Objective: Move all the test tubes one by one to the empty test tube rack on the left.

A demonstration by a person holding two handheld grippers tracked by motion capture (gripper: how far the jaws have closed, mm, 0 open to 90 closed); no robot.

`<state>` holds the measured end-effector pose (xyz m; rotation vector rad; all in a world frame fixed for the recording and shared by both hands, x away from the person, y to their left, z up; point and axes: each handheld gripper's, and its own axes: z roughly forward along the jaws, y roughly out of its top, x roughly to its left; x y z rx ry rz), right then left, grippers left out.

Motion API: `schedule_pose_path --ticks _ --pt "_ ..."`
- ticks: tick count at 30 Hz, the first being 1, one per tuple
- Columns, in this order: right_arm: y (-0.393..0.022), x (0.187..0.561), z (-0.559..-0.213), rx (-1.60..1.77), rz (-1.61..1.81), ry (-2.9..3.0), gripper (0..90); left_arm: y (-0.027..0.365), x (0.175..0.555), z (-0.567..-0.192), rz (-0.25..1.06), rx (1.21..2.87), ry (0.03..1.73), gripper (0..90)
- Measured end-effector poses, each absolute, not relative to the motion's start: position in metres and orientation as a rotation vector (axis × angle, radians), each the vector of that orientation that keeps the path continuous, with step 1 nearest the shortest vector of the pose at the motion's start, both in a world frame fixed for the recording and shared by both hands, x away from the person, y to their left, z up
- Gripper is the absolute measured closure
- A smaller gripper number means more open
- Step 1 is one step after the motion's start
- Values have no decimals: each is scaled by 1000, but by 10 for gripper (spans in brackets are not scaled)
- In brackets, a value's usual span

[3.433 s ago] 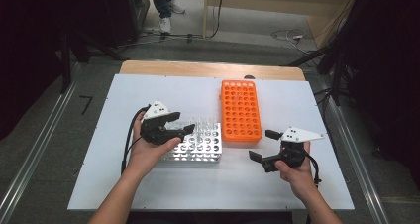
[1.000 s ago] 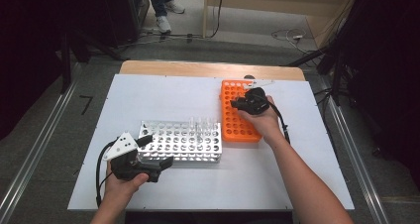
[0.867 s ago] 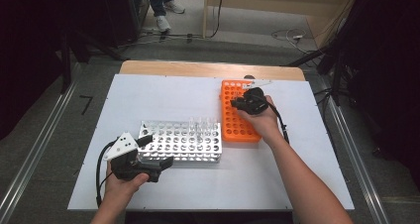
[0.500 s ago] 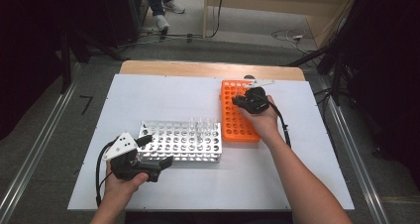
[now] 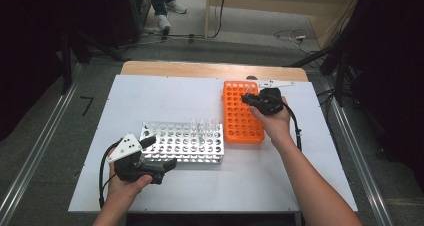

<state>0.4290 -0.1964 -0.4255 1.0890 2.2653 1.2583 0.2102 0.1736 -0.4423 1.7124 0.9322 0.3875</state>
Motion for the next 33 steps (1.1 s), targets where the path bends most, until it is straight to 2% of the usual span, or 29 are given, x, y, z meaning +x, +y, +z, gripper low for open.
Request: schedule_pose_path --ticks 19,33 --pt "-227 365 -416 951 1373 2324 742 153 218 -437 374 1740 892 0" --pt "-236 307 -421 873 1386 2383 742 125 227 -431 353 1777 842 0"
